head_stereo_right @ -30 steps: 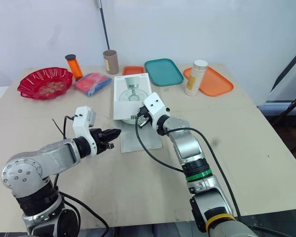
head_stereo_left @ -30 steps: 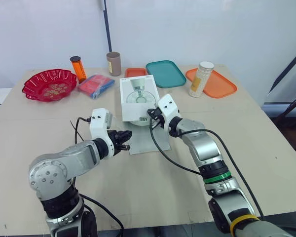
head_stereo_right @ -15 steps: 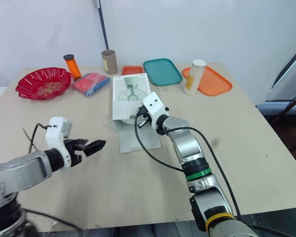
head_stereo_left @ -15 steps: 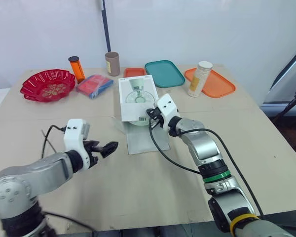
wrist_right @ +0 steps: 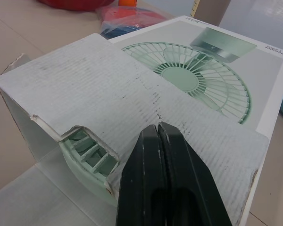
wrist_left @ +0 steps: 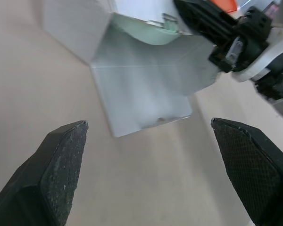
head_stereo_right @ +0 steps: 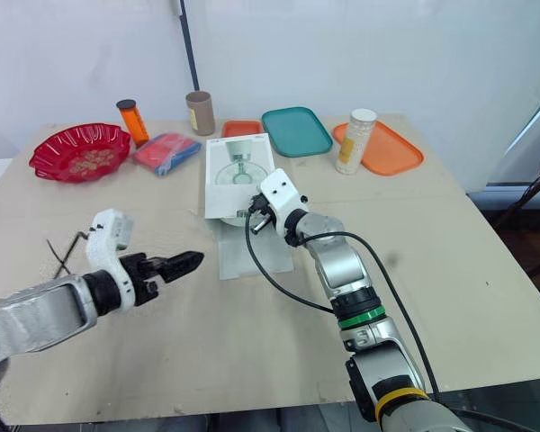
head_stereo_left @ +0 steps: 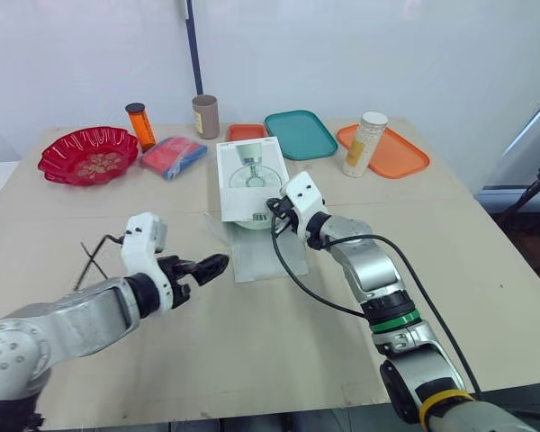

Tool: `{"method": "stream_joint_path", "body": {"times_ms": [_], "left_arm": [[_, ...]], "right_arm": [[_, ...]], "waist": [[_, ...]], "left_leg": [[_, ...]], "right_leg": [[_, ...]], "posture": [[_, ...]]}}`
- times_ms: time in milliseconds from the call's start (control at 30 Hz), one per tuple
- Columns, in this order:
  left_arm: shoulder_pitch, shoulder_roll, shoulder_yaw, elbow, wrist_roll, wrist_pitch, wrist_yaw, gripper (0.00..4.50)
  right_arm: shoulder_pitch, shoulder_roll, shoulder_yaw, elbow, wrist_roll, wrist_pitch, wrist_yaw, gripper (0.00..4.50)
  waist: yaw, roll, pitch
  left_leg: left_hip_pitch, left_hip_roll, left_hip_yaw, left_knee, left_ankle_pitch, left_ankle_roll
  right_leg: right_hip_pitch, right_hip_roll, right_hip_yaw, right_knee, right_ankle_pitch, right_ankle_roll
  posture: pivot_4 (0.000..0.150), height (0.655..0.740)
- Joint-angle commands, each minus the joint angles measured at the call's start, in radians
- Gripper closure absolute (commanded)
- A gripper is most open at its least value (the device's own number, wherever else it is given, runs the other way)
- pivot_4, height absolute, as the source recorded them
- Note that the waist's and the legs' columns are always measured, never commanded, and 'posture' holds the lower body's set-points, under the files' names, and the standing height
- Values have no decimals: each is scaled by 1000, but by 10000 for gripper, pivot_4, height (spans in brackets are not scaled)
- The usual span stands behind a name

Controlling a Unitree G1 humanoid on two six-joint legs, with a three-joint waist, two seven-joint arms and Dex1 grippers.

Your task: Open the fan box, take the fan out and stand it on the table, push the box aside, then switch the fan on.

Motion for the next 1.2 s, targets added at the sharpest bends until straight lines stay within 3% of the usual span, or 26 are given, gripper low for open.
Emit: {"method": "stream_joint_path", "body": {"times_ms": [33,367,1000,1200], "left_arm": [[-3,-81,-36,28,102,-70,-52,472],[2,-361,-75,170,315,-179,-180,472],[-56,-649,-93,409,746,-242,-483,472],[-75,-722,-54,470,824,-279,-569,472]], "right_arm": [[23,2,26,38,-16,22,4,45000],[30,-5,33,19,-25,32,9,45000],[45,-9,40,-18,-37,59,13,45000],[44,-10,38,-20,-39,63,14,45000]], "waist": [[1,0,0],[1,0,0],[2,0,0],[1,0,0]], "left_leg": [[0,0,0,0,0,0],[0,0,0,0,0,0],[-1,0,0,0,0,1],[-1,0,0,0,0,1]], "right_leg": [[0,0,0,0,0,0],[0,1,1,0,0,0],[0,1,1,-1,0,1],[0,1,1,-1,0,1]], "posture": [[1500,7400],[1500,7400],[1500,7400],[1500,7400]]}}
